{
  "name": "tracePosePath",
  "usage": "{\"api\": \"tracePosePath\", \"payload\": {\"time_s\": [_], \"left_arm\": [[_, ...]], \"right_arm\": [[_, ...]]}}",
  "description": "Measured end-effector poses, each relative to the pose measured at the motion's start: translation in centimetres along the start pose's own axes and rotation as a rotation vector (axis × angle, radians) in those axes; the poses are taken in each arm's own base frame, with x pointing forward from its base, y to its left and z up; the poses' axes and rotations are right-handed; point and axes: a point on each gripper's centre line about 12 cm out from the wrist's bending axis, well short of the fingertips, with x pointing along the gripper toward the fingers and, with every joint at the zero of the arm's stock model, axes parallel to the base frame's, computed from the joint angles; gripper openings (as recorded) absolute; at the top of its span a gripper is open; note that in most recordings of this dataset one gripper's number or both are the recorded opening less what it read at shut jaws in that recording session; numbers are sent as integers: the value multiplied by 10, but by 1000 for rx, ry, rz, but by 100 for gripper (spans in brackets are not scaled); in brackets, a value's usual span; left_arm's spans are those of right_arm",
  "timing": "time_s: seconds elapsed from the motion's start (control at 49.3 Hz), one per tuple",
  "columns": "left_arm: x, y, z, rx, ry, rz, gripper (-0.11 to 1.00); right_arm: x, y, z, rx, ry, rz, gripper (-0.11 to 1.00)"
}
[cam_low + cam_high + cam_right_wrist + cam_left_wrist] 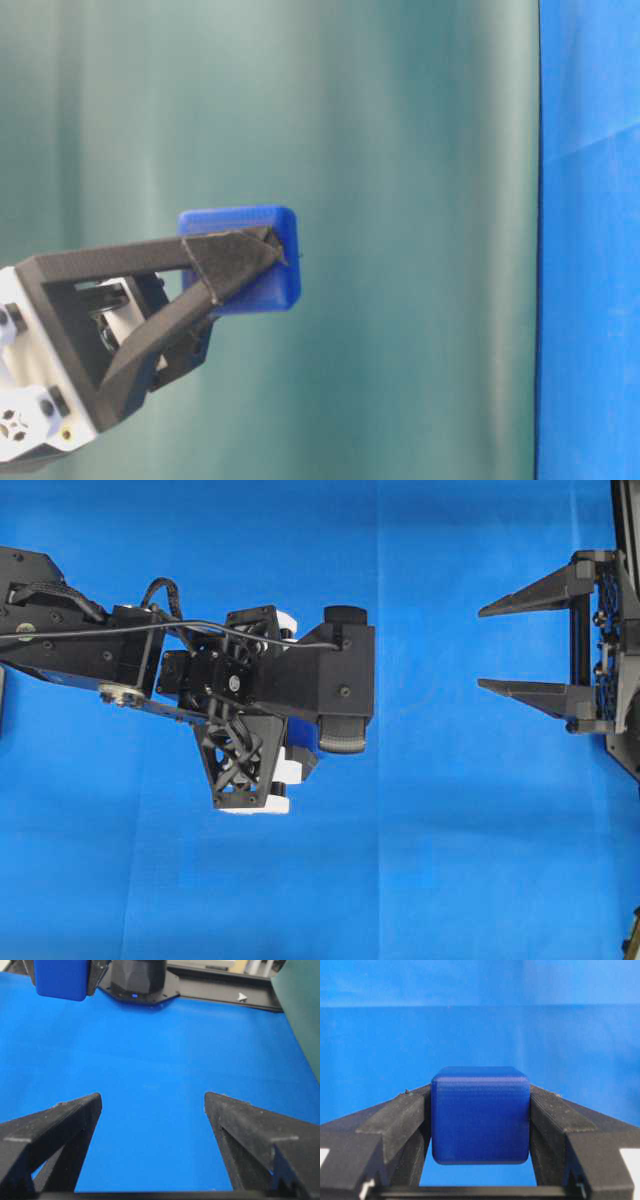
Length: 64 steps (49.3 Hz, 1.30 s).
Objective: Handover the blue block to the right arm after grasping it with the left arm, then place it in the designated position.
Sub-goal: 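Lift the cube with the left gripper and pull it toward the left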
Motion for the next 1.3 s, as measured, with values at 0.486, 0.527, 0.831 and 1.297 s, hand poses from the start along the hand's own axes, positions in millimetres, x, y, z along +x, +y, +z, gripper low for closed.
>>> {"api": "tracePosePath", "payload": {"time_s": [0.486, 0.527, 0.831, 1.297], "left_arm": [[-12, 7, -26, 5, -243, -21, 49], [-12, 7, -31, 4, -281, -28, 49], [-14, 22, -71, -10, -556, -45, 49], [-9, 31, -85, 35, -671, -22, 49]], "right_arm": [[0, 0, 0, 0, -2, 0, 98], [0, 0, 1, 0, -5, 0, 98], [0, 0, 4, 0, -23, 1, 98], [2, 0, 5, 0, -40, 1, 98]]}}
